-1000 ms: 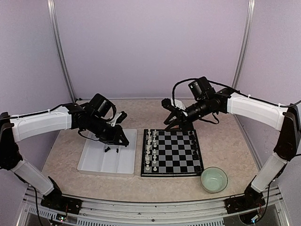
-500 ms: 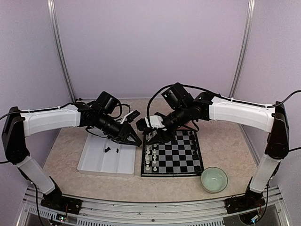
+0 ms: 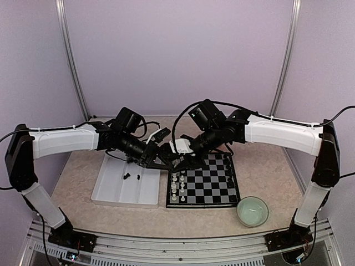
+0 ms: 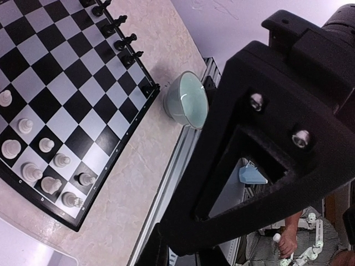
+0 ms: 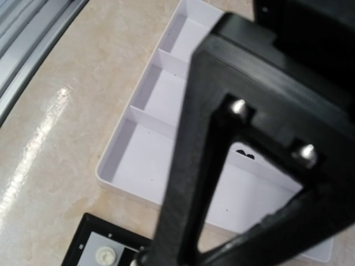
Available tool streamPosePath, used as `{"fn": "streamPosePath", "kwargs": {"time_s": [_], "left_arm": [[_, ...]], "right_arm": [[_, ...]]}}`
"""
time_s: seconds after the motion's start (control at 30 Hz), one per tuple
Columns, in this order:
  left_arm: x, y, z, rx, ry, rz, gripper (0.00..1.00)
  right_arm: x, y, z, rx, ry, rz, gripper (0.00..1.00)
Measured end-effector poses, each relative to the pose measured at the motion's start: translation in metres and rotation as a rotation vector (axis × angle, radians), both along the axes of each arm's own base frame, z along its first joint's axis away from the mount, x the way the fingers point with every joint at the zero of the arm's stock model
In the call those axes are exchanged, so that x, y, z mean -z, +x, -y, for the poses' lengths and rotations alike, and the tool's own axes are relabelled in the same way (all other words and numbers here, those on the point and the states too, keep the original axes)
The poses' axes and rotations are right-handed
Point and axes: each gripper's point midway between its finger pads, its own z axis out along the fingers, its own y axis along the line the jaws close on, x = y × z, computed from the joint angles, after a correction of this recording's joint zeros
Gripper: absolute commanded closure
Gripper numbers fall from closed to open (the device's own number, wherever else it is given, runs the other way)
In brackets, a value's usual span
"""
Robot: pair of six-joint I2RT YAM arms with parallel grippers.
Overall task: Set up the chess pieces on the board
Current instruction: Pass from the left arm to the right
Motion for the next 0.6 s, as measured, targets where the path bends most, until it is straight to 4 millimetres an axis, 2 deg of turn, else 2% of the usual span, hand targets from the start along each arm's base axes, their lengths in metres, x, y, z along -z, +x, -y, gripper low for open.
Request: {"fn": "streamPosePath", "kwargs": {"time_s": [0.13,0.23,0.43,0.6], "left_arm": [[-0.003,-0.004,0.003,0.014,-0.015,-0.016,0.87],[-0.002,-0.004,0.003,0.009,-0.013,-0.027,0.87],[0.001,-0.004,0.003,0.000,-0.004,-0.050,0.87],[0.010,-0.001,0.010,-0.015,0.006,-0.107,0.87]], "right_arm": [[0.000,-0.001,0.000,0.002,0.003,-0.009,0.74],[0.002,-0.001,0.001,0.012,-0.002,-0.028,0.76],[0.007,-0.001,0.003,0.016,-0.007,-0.036,0.63],[0.019,-0.003,0.013,0.033,-0.032,-0.020,0.64]]}}
